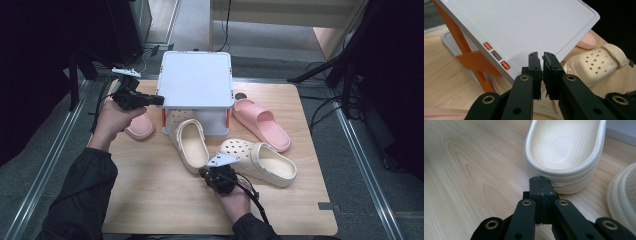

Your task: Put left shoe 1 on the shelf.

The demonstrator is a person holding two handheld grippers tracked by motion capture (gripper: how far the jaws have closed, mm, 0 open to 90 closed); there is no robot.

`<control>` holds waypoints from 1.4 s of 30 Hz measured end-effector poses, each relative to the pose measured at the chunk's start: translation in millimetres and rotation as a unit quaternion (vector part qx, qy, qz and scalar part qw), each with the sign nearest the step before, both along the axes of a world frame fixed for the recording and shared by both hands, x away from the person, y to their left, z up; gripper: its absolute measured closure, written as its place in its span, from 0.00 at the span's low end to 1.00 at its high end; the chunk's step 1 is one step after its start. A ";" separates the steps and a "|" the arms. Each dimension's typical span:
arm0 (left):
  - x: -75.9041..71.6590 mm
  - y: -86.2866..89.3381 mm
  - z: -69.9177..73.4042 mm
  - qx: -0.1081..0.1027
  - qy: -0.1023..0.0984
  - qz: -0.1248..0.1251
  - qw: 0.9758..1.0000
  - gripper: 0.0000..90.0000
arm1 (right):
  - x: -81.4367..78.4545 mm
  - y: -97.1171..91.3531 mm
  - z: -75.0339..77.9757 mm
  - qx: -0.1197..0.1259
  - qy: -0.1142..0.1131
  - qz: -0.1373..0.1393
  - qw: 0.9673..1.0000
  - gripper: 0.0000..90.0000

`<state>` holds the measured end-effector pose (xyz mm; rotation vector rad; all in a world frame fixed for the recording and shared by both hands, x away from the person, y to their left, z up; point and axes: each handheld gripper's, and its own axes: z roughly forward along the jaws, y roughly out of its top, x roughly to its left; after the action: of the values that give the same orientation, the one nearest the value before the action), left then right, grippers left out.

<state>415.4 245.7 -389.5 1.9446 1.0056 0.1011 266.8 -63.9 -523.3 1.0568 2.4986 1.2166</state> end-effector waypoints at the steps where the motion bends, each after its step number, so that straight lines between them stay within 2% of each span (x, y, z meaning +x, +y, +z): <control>1: 0.0 0.0 0.0 0.000 0.000 0.000 1.000 0.94 | 0.5 2.0 0.6 -0.002 -0.002 0.000 1.000 1.00; 4: -0.2 -0.1 0.2 0.003 -0.003 0.000 1.000 0.94 | 2.2 7.8 2.3 -0.004 -0.006 0.005 1.000 1.00; 10: 0.0 -0.1 0.0 0.002 -0.002 -0.002 1.000 0.94 | 8.0 16.9 5.4 0.022 0.002 0.005 1.000 1.00; 11: 0.3 0.6 -0.2 -0.001 0.000 0.000 1.000 0.94 | 10.9 23.0 7.1 0.033 0.002 0.006 0.999 1.00; 13: 0.3 0.8 -0.3 -0.001 -0.001 -0.001 1.000 0.94 | 13.7 28.5 9.6 0.038 -0.006 0.007 0.999 1.00; 16: -0.2 -0.1 -0.2 0.001 -0.003 0.000 1.000 0.94 | 18.4 34.7 13.0 0.035 -0.016 0.008 0.999 1.00; 21: -0.6 -1.0 0.1 0.003 -0.003 0.000 1.000 0.94 | 42.2 47.4 17.5 0.029 -0.021 0.000 0.999 1.00; 25: -0.7 -1.7 -0.2 0.001 -0.003 0.001 1.000 0.94 | 54.7 55.3 16.1 0.012 -0.032 -0.002 0.999 1.00; 27: -0.7 -1.6 -0.2 0.000 -0.003 0.001 1.000 0.94 | 57.4 57.1 16.5 0.013 -0.032 -0.004 0.999 1.00; 28: -0.7 -1.3 -0.3 0.001 -0.004 0.001 1.000 0.94 | 60.3 59.0 17.2 0.006 -0.033 -0.007 0.999 1.00; 29: -0.7 -1.2 -0.3 0.002 -0.004 0.001 1.000 0.94 | 68.2 61.5 17.8 0.008 -0.032 -0.005 0.999 1.00; 31: -0.7 -1.5 -0.5 0.000 -0.003 0.001 1.000 0.94 | 73.6 64.2 18.5 0.006 -0.032 -0.011 0.999 1.00; 34: -0.8 -1.8 -0.4 0.000 -0.004 0.002 1.000 0.95 | 81.4 67.8 18.4 0.006 -0.035 -0.006 0.999 1.00; 38: -0.5 -1.6 -1.0 -0.003 -0.002 0.000 1.000 0.94 | 98.2 77.0 20.2 -0.010 -0.042 -0.016 0.999 1.00; 42: -0.3 -1.0 -1.4 -0.006 -0.001 0.001 1.000 0.94 | 111.1 82.8 20.7 -0.010 -0.039 -0.025 0.999 0.99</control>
<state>415.2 244.7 -390.9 1.9323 1.0048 0.0976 377.9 18.9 -502.6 1.0400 2.4066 1.1939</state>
